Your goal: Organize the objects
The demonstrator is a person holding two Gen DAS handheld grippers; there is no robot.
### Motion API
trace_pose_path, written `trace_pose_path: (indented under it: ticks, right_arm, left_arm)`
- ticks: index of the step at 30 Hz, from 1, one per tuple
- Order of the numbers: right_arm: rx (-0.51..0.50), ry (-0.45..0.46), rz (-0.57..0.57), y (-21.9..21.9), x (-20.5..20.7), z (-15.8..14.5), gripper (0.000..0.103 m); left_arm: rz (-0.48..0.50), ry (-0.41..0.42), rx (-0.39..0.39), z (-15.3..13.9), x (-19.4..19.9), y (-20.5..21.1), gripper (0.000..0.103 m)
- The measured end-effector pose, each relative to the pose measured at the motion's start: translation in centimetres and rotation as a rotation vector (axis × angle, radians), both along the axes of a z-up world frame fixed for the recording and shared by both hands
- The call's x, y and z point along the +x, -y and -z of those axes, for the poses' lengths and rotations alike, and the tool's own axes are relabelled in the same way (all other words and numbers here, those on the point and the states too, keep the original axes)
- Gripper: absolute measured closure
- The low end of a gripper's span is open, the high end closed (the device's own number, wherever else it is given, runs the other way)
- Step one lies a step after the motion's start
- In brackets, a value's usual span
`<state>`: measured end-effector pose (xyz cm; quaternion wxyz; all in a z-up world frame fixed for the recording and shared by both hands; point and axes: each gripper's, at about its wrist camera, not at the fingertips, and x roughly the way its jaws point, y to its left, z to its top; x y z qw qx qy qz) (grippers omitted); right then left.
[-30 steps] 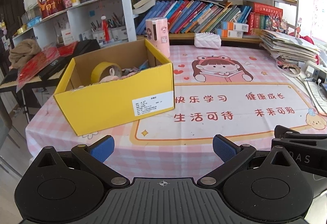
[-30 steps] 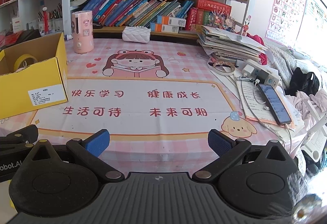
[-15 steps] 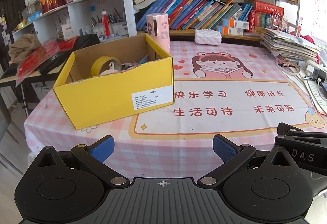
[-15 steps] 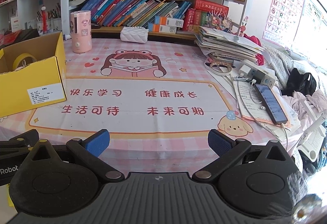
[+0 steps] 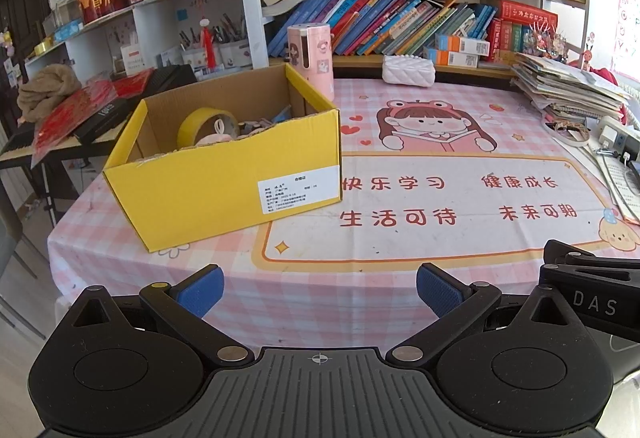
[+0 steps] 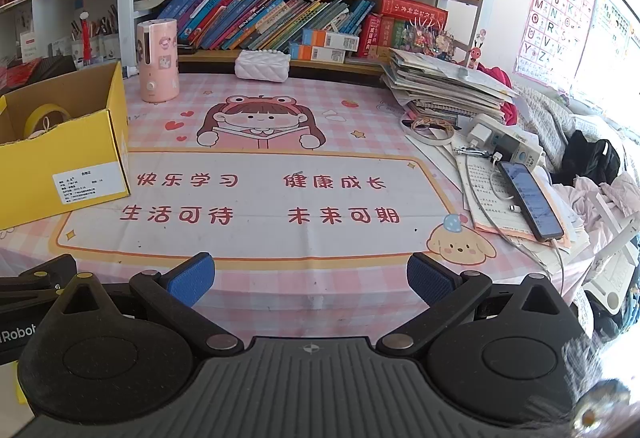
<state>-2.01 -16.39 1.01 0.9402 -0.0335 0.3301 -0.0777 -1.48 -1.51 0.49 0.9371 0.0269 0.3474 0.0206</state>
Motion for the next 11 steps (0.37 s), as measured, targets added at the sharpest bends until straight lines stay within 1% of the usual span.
trace_pose_path:
  ticks: [11]
  right_arm:
    - [0.003, -0.02, -0.008, -0.21, 0.6, 0.44, 0.0]
  left_arm:
    - [-0.015, -0.015, -0.019, 0.4, 0.59, -0.44, 0.0]
